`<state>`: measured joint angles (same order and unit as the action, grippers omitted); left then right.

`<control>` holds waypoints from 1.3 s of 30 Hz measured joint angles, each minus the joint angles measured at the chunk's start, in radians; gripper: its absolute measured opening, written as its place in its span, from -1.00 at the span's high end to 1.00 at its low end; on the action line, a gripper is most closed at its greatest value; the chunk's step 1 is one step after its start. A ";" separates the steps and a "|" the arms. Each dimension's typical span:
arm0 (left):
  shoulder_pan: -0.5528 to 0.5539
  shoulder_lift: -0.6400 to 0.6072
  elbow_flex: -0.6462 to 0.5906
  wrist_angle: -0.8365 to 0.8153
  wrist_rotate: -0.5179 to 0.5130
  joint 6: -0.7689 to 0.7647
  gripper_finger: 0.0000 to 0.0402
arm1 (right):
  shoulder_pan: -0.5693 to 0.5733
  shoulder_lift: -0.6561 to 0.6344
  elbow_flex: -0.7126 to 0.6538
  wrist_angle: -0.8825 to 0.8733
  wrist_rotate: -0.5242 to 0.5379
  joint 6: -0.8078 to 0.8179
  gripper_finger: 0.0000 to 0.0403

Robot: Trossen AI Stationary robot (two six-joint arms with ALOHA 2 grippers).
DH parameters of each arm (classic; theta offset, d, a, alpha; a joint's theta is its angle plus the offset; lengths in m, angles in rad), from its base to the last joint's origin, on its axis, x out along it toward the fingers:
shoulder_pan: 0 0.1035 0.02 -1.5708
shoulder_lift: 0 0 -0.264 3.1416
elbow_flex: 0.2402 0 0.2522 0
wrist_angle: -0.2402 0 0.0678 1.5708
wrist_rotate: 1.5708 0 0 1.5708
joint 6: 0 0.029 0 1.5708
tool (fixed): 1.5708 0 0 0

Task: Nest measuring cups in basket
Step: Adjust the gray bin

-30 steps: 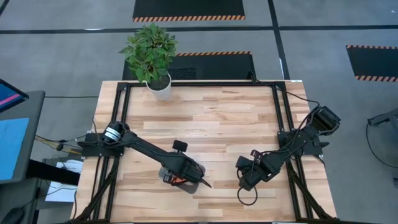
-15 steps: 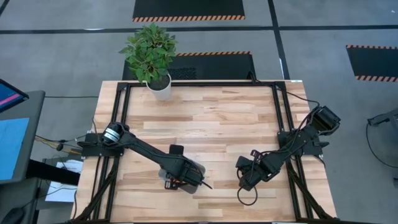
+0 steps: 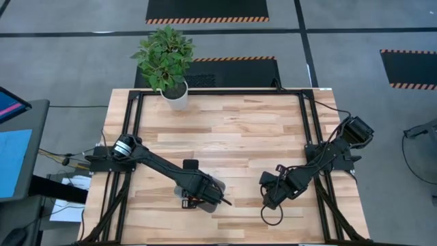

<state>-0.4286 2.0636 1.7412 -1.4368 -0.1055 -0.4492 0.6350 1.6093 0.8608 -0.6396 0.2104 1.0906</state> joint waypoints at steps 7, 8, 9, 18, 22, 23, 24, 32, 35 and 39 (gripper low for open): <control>-0.009 0.000 0.081 -0.018 0.037 -0.020 0.27 | 0.000 0.000 0.000 -0.007 0.000 0.000 0.74; -0.012 0.000 0.097 -0.023 0.047 -0.024 0.27 | 0.000 0.000 0.000 -0.007 0.000 0.000 0.74; -0.018 0.000 0.112 -0.024 0.060 -0.024 0.27 | 0.000 0.000 0.000 -0.007 0.000 0.000 0.74; -0.130 -0.002 0.144 0.027 0.028 -0.109 0.27 | 0.000 0.000 0.000 -0.006 0.000 0.000 0.74; -0.190 -0.001 0.134 -0.009 -0.068 -0.221 0.28 | -0.001 0.000 0.000 0.014 0.000 0.000 0.74; -0.207 -0.001 0.135 -0.038 -0.105 -0.253 0.28 | -0.002 0.000 0.000 0.021 0.000 0.000 0.74; -0.226 -0.001 0.135 -0.080 -0.145 -0.291 0.28 | -0.003 0.000 0.000 0.030 0.000 0.000 0.74; -0.352 -0.032 0.060 -0.128 -0.334 -0.411 0.31 | -0.023 0.000 0.000 0.136 0.068 -0.004 0.74; -0.371 -0.048 -0.049 -0.131 -0.298 -0.472 0.37 | -0.051 0.000 0.000 0.261 0.083 -0.085 0.74; -0.391 -0.066 -0.218 -0.134 -0.206 -0.552 0.46 | -0.095 0.000 0.000 0.481 0.080 -0.278 0.74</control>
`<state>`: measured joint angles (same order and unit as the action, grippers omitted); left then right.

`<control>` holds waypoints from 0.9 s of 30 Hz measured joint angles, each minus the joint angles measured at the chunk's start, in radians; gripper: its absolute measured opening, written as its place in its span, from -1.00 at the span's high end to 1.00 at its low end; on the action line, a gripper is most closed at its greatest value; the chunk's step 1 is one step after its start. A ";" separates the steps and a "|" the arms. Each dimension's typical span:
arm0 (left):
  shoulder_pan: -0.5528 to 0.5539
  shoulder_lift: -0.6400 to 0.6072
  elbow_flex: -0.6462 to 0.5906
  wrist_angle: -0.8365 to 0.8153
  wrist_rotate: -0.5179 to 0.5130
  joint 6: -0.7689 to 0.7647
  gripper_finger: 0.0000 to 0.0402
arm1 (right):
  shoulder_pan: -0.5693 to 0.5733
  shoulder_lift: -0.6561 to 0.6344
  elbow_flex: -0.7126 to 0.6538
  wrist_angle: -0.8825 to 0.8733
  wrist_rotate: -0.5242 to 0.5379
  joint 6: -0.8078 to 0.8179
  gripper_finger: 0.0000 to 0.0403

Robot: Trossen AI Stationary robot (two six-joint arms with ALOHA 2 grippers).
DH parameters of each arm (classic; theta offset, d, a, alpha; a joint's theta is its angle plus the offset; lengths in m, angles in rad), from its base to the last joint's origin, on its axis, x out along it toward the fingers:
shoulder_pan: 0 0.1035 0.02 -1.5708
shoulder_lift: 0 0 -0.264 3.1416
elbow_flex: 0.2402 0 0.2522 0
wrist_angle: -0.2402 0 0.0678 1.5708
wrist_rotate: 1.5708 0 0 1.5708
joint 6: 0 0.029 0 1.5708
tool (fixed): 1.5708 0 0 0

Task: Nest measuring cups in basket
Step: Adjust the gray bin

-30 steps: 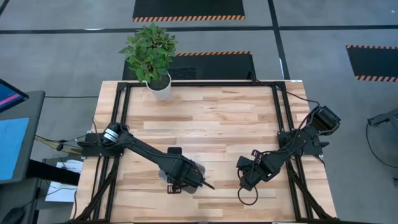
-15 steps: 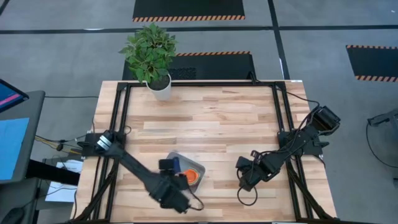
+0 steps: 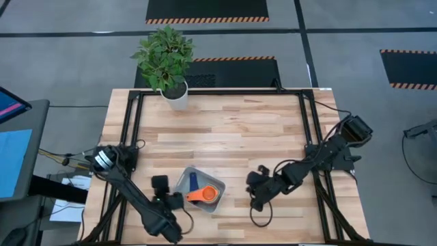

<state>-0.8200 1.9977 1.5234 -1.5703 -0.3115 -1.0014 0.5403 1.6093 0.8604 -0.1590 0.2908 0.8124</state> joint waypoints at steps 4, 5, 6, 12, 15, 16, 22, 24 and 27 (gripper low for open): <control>-0.024 -0.013 -0.119 -0.002 0.056 -0.087 0.54 | -0.044 0.000 0.004 0.168 -0.001 -0.164 0.74; -0.029 -0.014 -0.138 0.000 0.056 -0.096 0.57 | -0.055 0.000 0.012 0.178 0.000 -0.196 0.74; -0.033 -0.014 -0.156 0.009 0.054 -0.096 0.60 | -0.066 0.000 0.022 0.180 0.000 -0.217 0.74; -0.033 -0.013 -0.263 0.185 -0.003 -0.065 0.85 | -0.120 0.018 0.084 0.177 -0.002 -0.336 0.93; -0.034 -0.013 -0.285 0.190 -0.055 -0.114 0.97 | -0.126 0.049 0.128 0.198 -0.022 -0.376 0.95; -0.034 -0.014 -0.285 0.190 -0.074 -0.128 0.98 | -0.125 0.058 0.138 0.183 -0.028 -0.381 0.94; -0.034 -0.017 -0.285 0.248 -0.109 -0.079 0.99 | -0.125 0.165 0.238 0.155 -0.052 -0.439 0.96; -0.034 -0.017 -0.285 0.269 -0.109 -0.072 0.99 | -0.124 0.211 0.278 0.125 -0.054 -0.455 0.97; -0.034 -0.017 -0.285 0.293 -0.122 -0.069 1.00 | -0.122 0.259 0.340 0.060 -0.053 -0.455 0.94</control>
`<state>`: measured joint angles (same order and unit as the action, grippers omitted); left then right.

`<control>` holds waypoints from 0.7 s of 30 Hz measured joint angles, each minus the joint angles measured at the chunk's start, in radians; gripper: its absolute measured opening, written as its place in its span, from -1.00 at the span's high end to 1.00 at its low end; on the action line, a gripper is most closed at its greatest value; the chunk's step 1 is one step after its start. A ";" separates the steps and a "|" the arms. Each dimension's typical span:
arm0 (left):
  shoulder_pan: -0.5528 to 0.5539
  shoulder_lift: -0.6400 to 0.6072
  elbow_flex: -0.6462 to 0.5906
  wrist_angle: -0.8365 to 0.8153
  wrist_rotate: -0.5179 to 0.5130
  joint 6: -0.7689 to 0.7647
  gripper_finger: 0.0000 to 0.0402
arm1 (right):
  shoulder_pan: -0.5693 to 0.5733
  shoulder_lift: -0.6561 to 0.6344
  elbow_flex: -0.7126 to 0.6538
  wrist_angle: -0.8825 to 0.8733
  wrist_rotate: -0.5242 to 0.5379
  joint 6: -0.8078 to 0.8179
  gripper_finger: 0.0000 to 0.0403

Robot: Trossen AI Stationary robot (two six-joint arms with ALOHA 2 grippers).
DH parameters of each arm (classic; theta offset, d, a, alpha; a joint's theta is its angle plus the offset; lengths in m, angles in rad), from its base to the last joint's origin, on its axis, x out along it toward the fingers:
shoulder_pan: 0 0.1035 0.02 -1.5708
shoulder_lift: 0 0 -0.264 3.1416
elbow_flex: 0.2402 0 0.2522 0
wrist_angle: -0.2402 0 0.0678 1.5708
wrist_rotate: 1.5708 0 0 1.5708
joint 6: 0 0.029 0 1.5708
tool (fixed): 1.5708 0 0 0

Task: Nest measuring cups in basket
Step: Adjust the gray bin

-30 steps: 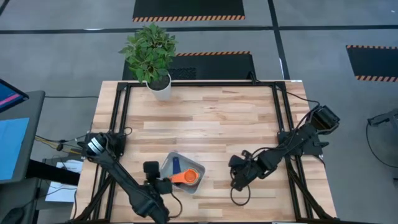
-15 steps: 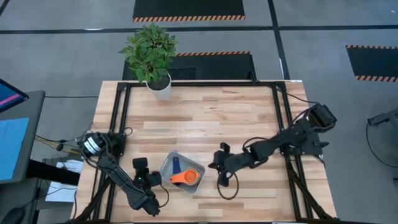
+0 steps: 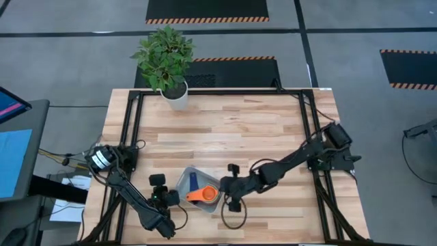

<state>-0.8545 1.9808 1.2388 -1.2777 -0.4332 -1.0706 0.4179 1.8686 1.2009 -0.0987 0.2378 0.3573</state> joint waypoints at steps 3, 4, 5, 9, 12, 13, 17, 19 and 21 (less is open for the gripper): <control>0.004 0.000 0.000 0.017 -0.025 0.001 1.00 | 0.001 0.039 0.055 -0.070 0.000 0.000 0.93; 0.006 0.000 0.000 0.027 -0.035 0.001 1.00 | 0.001 0.051 0.070 -0.090 0.000 0.001 0.94; 0.010 0.000 0.000 0.032 -0.043 0.002 1.00 | 0.003 0.059 0.083 -0.111 0.000 0.000 0.96; 0.028 0.000 0.000 0.100 -0.054 0.012 1.00 | 0.012 0.066 0.122 -0.202 0.001 -0.001 0.97; 0.041 0.000 0.000 0.183 -0.082 0.054 1.00 | 0.013 0.060 0.130 -0.248 0.009 -0.003 0.93; 0.046 0.000 0.000 0.205 -0.091 0.068 1.00 | 0.013 0.057 0.130 -0.262 0.009 -0.003 0.92; 0.063 0.000 0.000 0.275 -0.100 0.106 1.00 | 0.012 0.053 0.130 -0.292 0.023 0.000 0.95; 0.069 0.000 0.000 0.298 -0.098 0.118 1.00 | 0.012 0.053 0.130 -0.298 0.027 -0.003 0.97; 0.072 0.000 0.000 0.326 -0.098 0.133 1.00 | 0.013 0.053 0.130 -0.305 0.029 -0.016 0.97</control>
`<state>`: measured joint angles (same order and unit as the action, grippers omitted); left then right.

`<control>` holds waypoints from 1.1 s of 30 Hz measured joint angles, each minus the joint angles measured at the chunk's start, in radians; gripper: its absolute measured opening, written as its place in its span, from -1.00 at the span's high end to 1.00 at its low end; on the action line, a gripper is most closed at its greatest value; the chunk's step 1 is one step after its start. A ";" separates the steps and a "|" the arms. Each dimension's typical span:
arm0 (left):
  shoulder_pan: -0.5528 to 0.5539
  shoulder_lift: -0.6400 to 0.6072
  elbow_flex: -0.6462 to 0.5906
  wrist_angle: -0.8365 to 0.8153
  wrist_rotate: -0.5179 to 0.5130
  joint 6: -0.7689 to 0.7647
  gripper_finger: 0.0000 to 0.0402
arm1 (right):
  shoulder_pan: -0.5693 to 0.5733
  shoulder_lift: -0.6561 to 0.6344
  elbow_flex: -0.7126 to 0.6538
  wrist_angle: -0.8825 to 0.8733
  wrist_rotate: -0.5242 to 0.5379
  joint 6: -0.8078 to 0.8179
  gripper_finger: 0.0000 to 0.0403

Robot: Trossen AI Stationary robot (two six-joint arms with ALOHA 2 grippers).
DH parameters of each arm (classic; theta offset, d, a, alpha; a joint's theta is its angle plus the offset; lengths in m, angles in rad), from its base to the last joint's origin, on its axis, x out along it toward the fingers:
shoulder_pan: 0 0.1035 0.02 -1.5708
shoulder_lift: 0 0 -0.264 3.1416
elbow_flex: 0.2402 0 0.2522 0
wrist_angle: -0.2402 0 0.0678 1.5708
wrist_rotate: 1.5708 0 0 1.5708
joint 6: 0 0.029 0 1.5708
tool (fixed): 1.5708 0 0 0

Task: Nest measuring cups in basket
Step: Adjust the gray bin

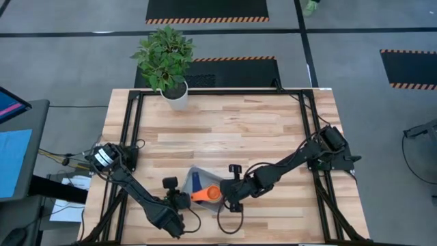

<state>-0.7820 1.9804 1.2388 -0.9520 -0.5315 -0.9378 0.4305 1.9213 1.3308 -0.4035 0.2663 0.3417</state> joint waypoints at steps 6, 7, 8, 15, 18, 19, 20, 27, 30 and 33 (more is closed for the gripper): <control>0.003 0.000 0.000 0.050 0.001 0.011 1.00 | -0.006 -0.017 0.000 -0.057 0.027 -0.002 0.90; 0.003 0.000 0.000 0.048 0.009 0.011 1.00 | -0.008 -0.019 -0.001 -0.058 0.032 -0.003 0.90; 0.003 0.000 0.000 0.037 0.023 0.011 1.00 | -0.008 -0.024 0.002 -0.055 0.034 -0.005 0.91; 0.008 0.000 0.000 -0.119 0.017 -0.033 1.00 | 0.027 -0.108 0.032 -0.079 0.053 -0.055 0.96; 0.020 0.000 0.000 -0.151 -0.037 -0.038 1.00 | 0.053 -0.116 0.032 -0.093 0.050 -0.028 0.91; 0.027 0.000 0.000 -0.152 -0.058 -0.036 1.00 | 0.062 -0.120 0.032 -0.104 0.050 -0.008 0.90; 0.035 0.000 0.000 -0.149 -0.075 -0.029 1.00 | 0.072 -0.121 0.032 -0.110 0.051 0.012 0.89; 0.080 0.000 0.000 -0.059 -0.046 0.094 1.00 | 0.155 -0.121 0.031 -0.259 0.051 0.176 0.93; 0.082 0.000 0.000 0.024 -0.036 0.135 1.00 | 0.182 -0.121 0.031 -0.323 0.064 0.241 0.96; 0.082 0.000 0.000 0.093 -0.039 0.165 1.00 | 0.203 -0.121 0.031 -0.386 0.089 0.306 0.94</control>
<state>-0.7002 1.9800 1.2392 -0.8586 -0.5710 -0.7731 0.6334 1.8000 1.3621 -0.7891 0.3551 0.6477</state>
